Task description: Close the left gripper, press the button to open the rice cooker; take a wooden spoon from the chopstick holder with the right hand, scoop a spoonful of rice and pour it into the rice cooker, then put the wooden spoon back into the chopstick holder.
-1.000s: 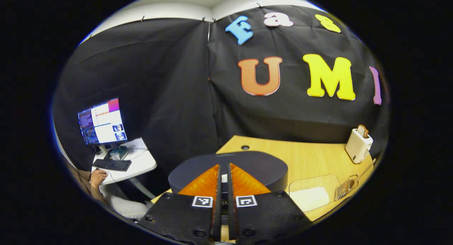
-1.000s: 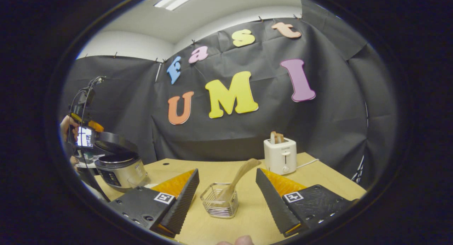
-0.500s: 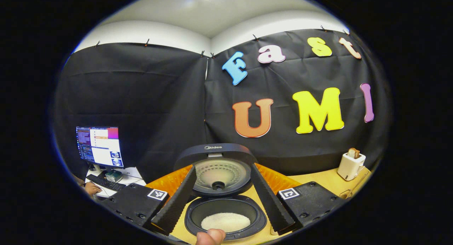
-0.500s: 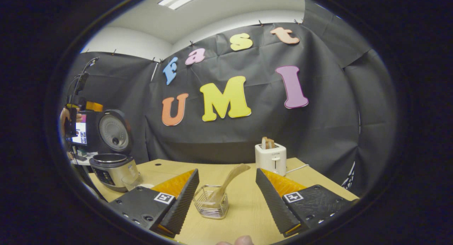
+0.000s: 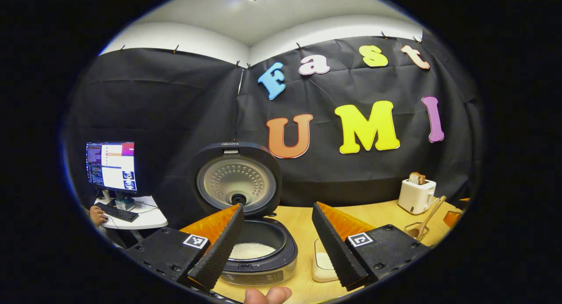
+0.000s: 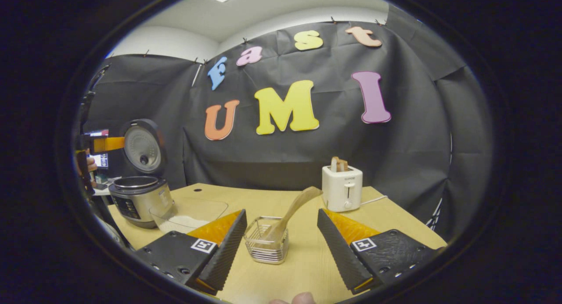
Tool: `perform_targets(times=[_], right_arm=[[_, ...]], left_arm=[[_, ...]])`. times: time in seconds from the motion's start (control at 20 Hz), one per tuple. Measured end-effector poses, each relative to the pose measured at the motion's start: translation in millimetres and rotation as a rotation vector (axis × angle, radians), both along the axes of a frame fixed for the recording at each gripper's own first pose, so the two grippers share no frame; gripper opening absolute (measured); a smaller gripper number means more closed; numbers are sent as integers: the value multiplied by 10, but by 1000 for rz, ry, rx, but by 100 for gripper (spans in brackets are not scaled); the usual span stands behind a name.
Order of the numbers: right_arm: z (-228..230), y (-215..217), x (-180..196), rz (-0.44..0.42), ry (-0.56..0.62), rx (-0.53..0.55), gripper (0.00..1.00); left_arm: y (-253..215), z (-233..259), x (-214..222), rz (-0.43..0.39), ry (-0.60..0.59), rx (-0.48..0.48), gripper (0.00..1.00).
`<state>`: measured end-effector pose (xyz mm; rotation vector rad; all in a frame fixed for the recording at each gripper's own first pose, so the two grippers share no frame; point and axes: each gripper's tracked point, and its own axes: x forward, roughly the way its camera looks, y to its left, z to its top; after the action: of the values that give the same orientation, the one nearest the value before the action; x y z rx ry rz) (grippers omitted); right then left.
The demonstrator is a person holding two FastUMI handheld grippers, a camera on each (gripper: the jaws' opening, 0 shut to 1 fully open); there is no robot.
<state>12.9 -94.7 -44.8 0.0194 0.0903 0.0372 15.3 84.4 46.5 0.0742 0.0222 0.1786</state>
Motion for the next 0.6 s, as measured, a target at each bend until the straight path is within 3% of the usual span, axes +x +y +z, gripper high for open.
perform_targets(times=[0.3,0.35,0.55,0.6], right_arm=[[-103,-28,294,-20,56,27,92],[-129,-25,360,-21,65,28,96],[-256,-60,670,-34,132,94,96],[-284,-58,748,-33,146,115,92]], left_arm=[[-216,-264,-109,-53,-4,-60,99],[-208,-287,-127,-56,0,-66,99],[-318,-378,-116,-100,11,-87,99],[-329,-397,-124,-104,12,-89,99]])
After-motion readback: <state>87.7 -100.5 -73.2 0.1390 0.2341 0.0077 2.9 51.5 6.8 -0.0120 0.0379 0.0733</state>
